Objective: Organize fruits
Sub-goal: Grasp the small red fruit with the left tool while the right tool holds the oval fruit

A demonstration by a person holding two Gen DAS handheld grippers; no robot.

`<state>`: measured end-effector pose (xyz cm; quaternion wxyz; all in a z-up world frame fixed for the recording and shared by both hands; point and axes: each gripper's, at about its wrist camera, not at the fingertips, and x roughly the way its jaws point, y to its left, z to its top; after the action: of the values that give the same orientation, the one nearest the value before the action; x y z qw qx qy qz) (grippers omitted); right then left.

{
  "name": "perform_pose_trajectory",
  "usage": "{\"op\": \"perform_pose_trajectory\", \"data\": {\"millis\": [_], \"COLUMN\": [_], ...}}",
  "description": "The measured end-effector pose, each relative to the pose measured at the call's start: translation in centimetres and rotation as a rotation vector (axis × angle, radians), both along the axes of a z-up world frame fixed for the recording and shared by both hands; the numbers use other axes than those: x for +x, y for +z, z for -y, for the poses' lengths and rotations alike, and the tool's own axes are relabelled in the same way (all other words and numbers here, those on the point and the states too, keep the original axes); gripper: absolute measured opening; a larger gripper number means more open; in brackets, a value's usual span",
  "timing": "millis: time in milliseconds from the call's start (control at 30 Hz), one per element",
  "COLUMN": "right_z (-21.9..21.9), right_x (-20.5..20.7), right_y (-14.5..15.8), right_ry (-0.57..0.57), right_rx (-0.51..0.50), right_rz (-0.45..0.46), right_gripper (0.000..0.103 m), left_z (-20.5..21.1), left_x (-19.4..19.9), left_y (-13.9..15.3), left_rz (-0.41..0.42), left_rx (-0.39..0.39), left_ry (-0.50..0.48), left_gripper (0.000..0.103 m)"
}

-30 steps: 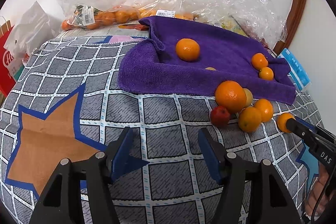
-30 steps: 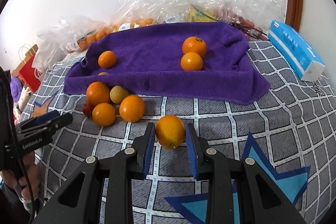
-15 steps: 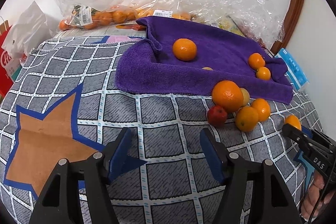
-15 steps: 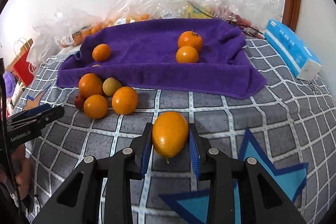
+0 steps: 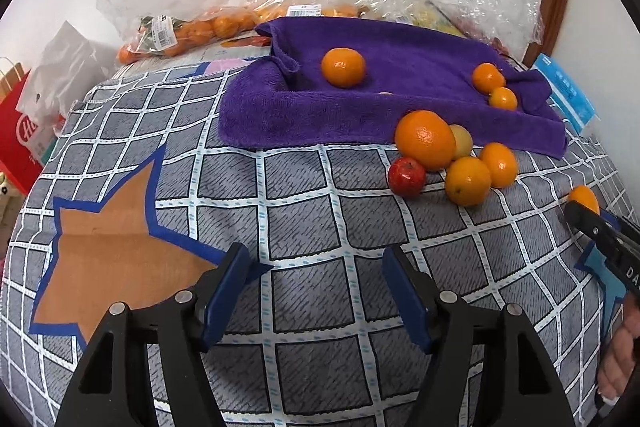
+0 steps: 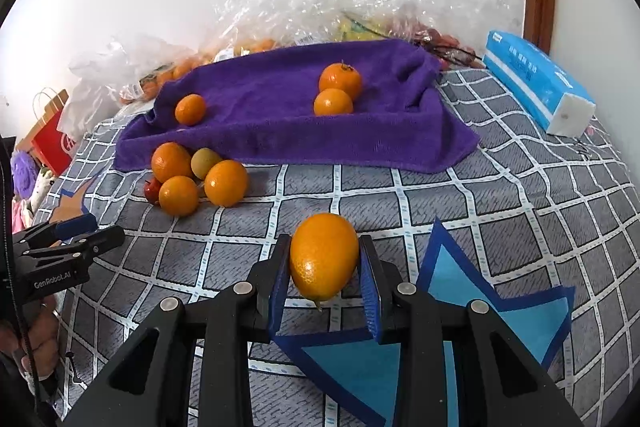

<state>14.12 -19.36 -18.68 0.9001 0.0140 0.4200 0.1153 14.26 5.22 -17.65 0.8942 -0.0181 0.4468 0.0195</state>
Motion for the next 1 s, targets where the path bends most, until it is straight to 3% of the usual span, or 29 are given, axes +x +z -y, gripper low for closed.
{"op": "perform_pose_trajectory", "data": {"millis": [67,300,433,567,833,1000], "right_z": [0.0,0.0,0.6,0.3,0.4,0.4], "right_x": [-0.1,-0.4,-0.3,-0.4,-0.3,-0.2], "right_y": [0.1,0.2,0.1,0.2,0.1,0.0], "right_ry": [0.004,0.003,-0.013,-0.008,-0.016,-0.024], "right_rx": [0.003,0.007,0.034,0.032,0.042,0.037], "right_rz": [0.010,0.023,0.015,0.020,0.012,0.003], "right_gripper": [0.032,0.033,0.033,0.033,0.033,0.033], "left_z": [0.5,2.6,3.2,3.3,3.9,3.5], "left_x": [0.1,1.6,2.8,3.5,4.2,4.7], "left_y": [0.3,1.0,0.9,0.7,0.1,0.1], "left_rz": [-0.002,0.004,0.017,0.015,0.035,0.040], "left_rx": [-0.003,-0.013,0.011,-0.009,-0.001,-0.055], "left_ry": [-0.038,-0.128,-0.133,-0.149,-0.179,-0.193], "left_gripper": [0.050,0.050,0.050,0.041,0.036,0.023]}}
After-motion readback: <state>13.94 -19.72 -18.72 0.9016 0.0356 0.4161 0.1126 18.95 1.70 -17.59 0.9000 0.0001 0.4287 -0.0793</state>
